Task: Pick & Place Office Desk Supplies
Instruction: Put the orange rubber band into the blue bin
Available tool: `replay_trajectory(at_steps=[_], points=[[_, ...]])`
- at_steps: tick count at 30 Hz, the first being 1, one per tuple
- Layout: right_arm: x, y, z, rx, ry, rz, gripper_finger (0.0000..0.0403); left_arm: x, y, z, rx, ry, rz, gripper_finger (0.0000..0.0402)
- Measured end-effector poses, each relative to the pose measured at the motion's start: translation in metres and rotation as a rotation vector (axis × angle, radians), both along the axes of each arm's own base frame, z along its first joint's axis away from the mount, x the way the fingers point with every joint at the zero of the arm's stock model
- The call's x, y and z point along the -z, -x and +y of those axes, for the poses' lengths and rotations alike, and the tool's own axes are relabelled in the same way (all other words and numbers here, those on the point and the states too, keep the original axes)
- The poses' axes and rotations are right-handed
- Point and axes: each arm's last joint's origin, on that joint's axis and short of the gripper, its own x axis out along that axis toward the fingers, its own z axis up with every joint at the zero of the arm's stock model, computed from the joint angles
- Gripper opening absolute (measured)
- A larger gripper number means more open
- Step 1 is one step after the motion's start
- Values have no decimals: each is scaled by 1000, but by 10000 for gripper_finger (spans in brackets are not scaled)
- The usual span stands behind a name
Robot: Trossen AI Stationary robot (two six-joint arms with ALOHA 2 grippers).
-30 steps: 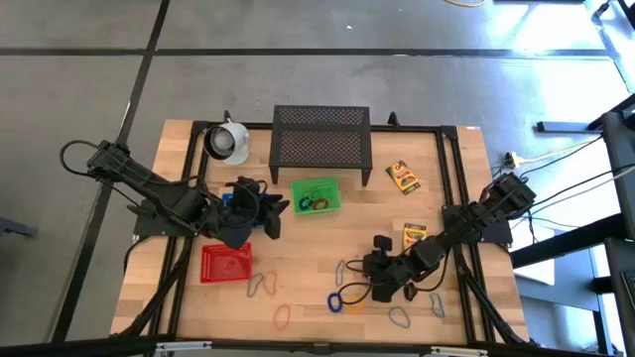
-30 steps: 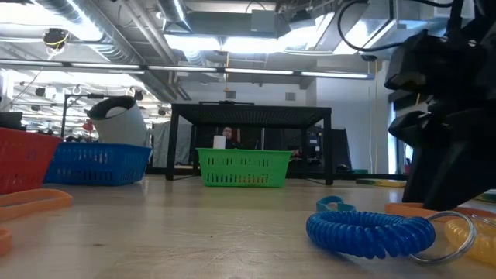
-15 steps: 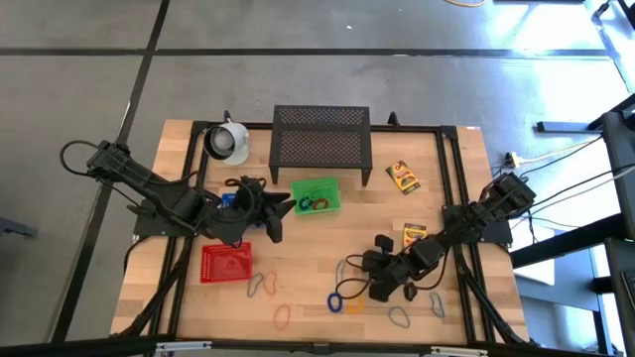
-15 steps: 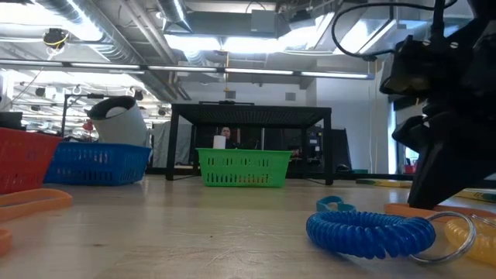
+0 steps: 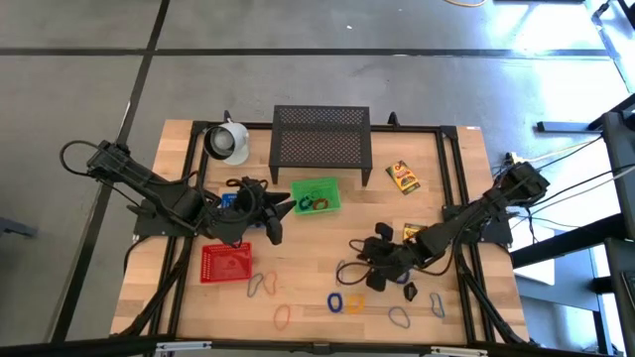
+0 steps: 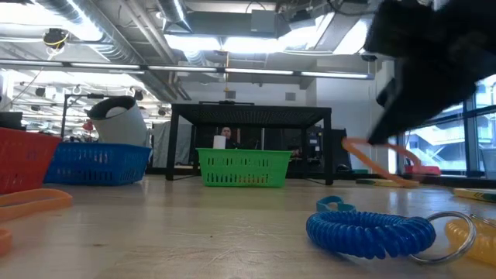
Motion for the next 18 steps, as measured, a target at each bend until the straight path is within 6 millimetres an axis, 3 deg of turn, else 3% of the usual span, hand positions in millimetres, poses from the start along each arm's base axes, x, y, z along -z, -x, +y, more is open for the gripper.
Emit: replay_trajectory(at_steps=[8,14,18], points=[[-47,1,-15,67,19,-233,0,9,-8,-4,29,-31,50,137],[-87,1,-25,74,56,-468,0,39,-33,-17,85,-43,158,173],[-102,-1,-28,60,98,-579,0,62,-54,-25,104,-74,200,194]])
